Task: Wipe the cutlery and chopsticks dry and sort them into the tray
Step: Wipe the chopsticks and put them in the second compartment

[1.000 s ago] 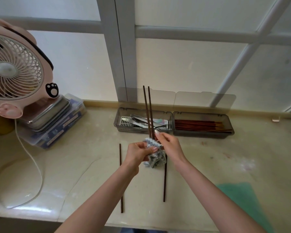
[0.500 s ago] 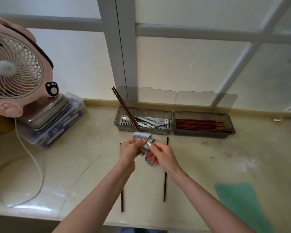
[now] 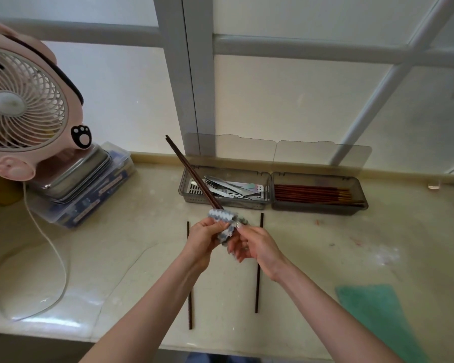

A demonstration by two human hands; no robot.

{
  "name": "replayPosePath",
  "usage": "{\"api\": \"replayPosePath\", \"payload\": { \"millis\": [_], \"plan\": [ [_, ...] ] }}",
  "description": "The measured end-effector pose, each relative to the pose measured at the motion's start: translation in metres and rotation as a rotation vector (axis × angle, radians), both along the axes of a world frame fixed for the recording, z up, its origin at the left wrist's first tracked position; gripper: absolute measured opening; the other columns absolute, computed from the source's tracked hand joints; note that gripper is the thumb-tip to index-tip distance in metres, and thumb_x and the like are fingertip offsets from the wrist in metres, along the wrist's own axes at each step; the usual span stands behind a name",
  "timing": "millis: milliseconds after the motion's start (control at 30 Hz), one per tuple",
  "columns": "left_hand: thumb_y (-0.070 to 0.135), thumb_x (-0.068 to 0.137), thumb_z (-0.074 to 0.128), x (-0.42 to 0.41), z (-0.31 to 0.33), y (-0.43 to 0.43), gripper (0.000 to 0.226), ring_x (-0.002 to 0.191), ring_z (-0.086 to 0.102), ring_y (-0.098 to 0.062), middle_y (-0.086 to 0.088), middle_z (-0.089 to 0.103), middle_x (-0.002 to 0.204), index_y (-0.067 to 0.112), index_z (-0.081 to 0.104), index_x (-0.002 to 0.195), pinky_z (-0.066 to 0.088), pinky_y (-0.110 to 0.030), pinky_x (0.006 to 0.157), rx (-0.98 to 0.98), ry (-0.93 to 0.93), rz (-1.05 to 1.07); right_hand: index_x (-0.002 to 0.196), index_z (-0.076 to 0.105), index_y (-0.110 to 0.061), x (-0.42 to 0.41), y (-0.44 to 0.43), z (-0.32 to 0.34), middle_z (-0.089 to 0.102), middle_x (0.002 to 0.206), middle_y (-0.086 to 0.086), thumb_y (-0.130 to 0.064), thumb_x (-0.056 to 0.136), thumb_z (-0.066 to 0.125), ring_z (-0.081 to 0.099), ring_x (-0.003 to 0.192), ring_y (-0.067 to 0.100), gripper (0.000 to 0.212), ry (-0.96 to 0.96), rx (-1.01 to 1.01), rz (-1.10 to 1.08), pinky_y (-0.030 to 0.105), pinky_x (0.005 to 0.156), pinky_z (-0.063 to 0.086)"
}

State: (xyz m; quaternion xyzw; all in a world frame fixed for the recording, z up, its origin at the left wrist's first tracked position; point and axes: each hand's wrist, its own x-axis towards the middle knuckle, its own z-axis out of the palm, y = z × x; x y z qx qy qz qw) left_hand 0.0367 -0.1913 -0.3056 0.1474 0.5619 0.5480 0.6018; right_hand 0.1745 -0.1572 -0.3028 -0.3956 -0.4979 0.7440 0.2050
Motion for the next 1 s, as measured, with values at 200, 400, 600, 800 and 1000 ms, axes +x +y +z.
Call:
{"api": "replayPosePath", "payload": {
  "millis": [200, 400, 600, 800, 1000],
  "plan": [
    [-0.003, 0.081, 0.059, 0.004, 0.003, 0.001, 0.007, 0.050, 0.059, -0.011, -0.003, 0.066, 0.063, 0.002, 0.064, 0.082, 0.048, -0.020, 0.053, -0.041, 0.116, 0.028, 0.082, 0.059, -0.007, -0.002, -0.002, 0.001, 0.061, 0.061, 0.005, -0.023, 0.102, 0.036, 0.051, 0.049, 0.016, 0.034, -0.069, 0.069, 0.016, 0.024, 0.044, 0.045],
    [-0.007, 0.082, 0.057, 0.001, -0.001, 0.003, 0.010, 0.052, 0.065, -0.012, -0.004, 0.069, 0.061, 0.001, 0.063, 0.080, 0.054, -0.020, 0.054, -0.076, 0.048, 0.021, 0.087, 0.051, -0.014, -0.006, -0.005, -0.006, 0.047, 0.056, 0.000, -0.018, 0.103, 0.032, 0.048, 0.044, 0.011, 0.025, -0.218, 0.219, 0.062, 0.022, 0.041, 0.043],
    [-0.005, 0.081, 0.059, -0.008, 0.001, 0.013, 0.008, 0.056, 0.065, -0.014, -0.004, 0.070, 0.064, 0.002, 0.063, 0.083, 0.056, -0.022, 0.059, -0.096, -0.013, 0.123, 0.077, 0.045, -0.013, -0.002, 0.002, -0.001, 0.038, 0.057, -0.003, -0.020, 0.103, 0.036, 0.043, 0.043, 0.009, 0.028, -0.184, 0.219, 0.100, 0.021, 0.042, 0.038],
    [-0.004, 0.084, 0.056, -0.016, 0.001, 0.017, 0.012, 0.049, 0.064, -0.009, 0.001, 0.068, 0.057, 0.004, 0.063, 0.079, 0.054, -0.018, 0.052, -0.071, 0.013, 0.192, 0.080, 0.049, -0.011, 0.009, 0.002, 0.004, 0.045, 0.059, -0.003, -0.026, 0.102, 0.037, 0.045, 0.046, 0.012, 0.029, -0.075, 0.144, 0.144, 0.023, 0.042, 0.039],
    [-0.008, 0.081, 0.057, -0.012, 0.002, 0.016, 0.010, 0.046, 0.063, -0.010, -0.001, 0.067, 0.054, 0.000, 0.062, 0.077, 0.053, -0.018, 0.049, -0.081, 0.024, 0.190, 0.077, 0.045, -0.011, 0.014, 0.001, -0.002, 0.036, 0.058, -0.004, -0.024, 0.102, 0.037, 0.035, 0.045, 0.008, 0.029, -0.086, 0.155, 0.180, 0.019, 0.044, 0.031]
  ]
}}
